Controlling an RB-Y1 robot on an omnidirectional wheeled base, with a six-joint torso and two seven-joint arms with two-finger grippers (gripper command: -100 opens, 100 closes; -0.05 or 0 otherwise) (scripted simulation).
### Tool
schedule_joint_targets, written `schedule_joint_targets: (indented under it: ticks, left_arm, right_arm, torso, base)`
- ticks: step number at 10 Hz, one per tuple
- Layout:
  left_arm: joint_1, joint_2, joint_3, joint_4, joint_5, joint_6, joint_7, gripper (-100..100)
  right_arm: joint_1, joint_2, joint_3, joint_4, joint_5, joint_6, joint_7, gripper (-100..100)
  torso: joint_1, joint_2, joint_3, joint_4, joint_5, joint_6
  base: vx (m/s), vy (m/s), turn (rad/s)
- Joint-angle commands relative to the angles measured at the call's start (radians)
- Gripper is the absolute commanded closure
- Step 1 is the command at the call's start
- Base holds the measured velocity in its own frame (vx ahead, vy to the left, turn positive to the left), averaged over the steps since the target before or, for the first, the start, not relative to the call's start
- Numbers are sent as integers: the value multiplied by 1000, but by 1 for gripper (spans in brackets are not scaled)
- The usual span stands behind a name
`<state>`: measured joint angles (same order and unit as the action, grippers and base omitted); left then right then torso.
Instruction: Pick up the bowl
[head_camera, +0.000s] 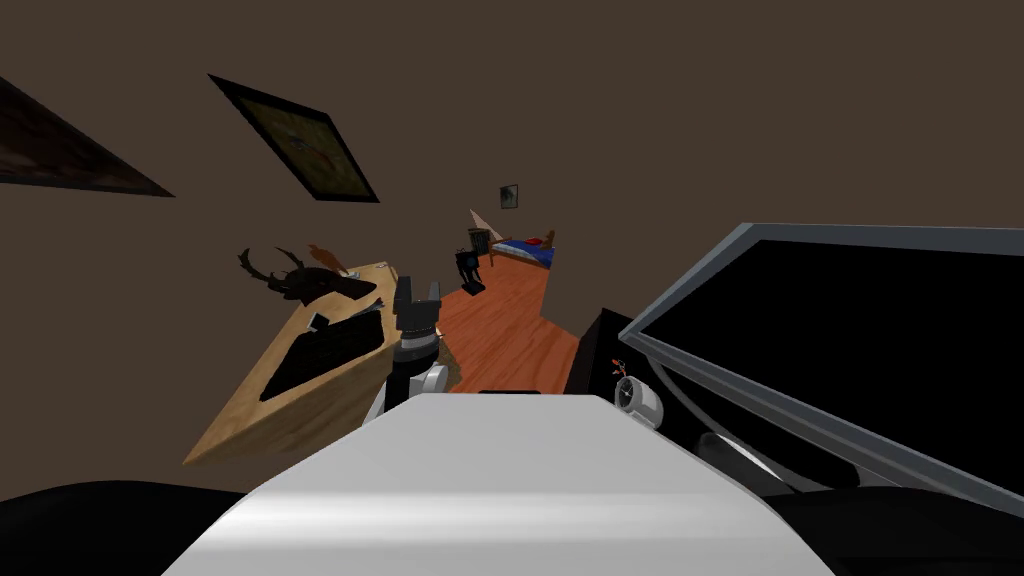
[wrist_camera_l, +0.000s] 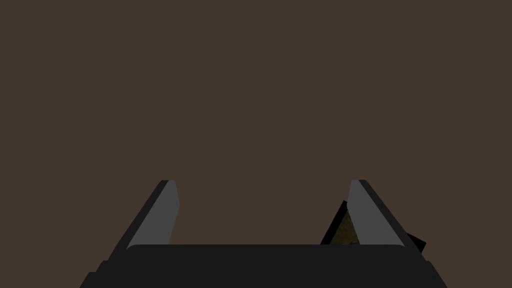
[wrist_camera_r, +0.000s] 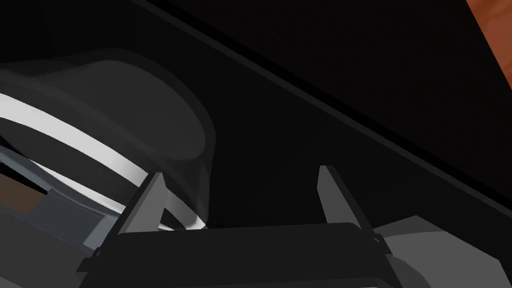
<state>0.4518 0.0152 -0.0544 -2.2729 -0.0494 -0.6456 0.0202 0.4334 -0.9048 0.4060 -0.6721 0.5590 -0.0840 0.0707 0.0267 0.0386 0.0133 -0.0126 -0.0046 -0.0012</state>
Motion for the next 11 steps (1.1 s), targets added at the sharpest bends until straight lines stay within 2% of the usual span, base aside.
schedule_joint_targets:
  ticks: [1, 4, 5, 6, 7, 11]
  left_arm:
    - [0, 0, 0, 0, 0, 0, 0, 0]
    - [0, 0, 0, 0, 0, 0, 0, 0]
    - [0, 0, 0, 0, 0, 0, 0, 0]
    - [0, 0, 0, 0, 0, 0, 0, 0]
    - [0, 0, 0, 0, 0, 0, 0, 0]
    - [0, 0, 0, 0, 0, 0, 0, 0]
  right_arm:
    - [-10, -5, 23, 33, 28, -13, 1, -100]
    - [-18, 5, 55, 77, 65, -39, 6, -100]
    - [-17, 1, 46, 70, 57, -34, 5, -100]
    - [-18, 2, 46, 73, 59, -37, 7, 0]
    - [-33, 30, 46, 106, 61, -37, 17, -100]
    - [-65, 86, 44, 174, 64, -38, 38, -100]
  torso:
    - [0, 0, 0, 0, 0, 0]
    - [0, 4, 2, 1, 0, 1]
    - [0, 5, 3, 1, 0, 1]
    - [3, 5, 3, 1, 0, 1]
    - [5, 5, 3, 1, 1, 1]
    - [1, 3, 2, 1, 0, 1]
  base:
    - [33, -106, 330]
    - [-10, -102, 154]
    - [-11, -48, 26]
    - [-1, -9, -4]
    - [6, -50, 67]
    - [21, -77, 58]
